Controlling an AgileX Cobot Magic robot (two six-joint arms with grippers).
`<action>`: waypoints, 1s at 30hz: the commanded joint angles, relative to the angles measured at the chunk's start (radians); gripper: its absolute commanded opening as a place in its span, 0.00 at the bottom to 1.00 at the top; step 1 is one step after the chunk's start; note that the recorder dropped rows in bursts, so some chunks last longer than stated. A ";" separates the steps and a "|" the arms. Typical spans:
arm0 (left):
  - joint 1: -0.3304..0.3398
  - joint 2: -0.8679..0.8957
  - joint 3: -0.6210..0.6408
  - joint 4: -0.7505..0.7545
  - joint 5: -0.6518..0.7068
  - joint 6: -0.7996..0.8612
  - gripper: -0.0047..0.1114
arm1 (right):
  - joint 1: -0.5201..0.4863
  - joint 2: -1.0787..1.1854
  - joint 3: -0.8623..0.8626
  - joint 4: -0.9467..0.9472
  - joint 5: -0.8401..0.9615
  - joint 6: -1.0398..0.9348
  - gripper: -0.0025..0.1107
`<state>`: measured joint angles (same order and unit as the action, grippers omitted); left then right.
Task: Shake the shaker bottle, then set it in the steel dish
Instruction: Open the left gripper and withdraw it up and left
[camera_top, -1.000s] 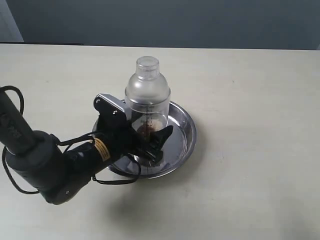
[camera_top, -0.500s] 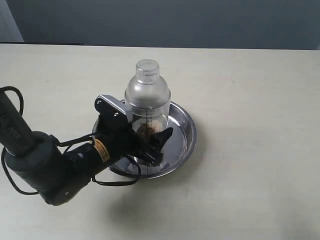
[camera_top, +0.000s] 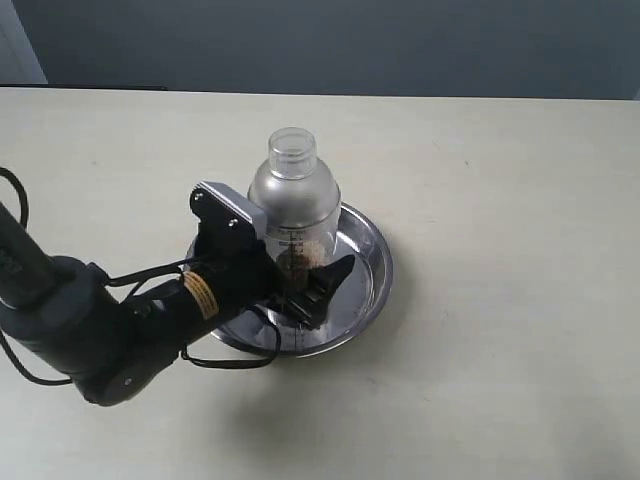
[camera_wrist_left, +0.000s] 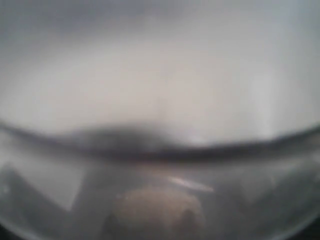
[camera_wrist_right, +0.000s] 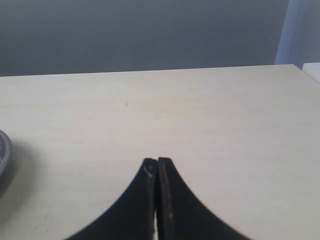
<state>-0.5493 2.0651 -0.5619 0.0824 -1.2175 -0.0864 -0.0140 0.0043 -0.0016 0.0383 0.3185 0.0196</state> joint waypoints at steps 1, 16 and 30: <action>0.002 -0.034 0.024 -0.004 -0.004 0.004 0.90 | 0.004 -0.004 0.002 -0.003 -0.012 0.000 0.01; 0.063 -0.257 0.084 0.085 -0.004 0.000 0.90 | 0.004 -0.004 0.002 -0.003 -0.012 0.000 0.01; 0.099 -0.606 0.092 0.121 0.171 0.020 0.89 | 0.004 -0.004 0.002 -0.003 -0.012 0.000 0.01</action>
<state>-0.4648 1.5432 -0.4798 0.1936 -1.0919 -0.0700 -0.0140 0.0043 -0.0016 0.0383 0.3185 0.0196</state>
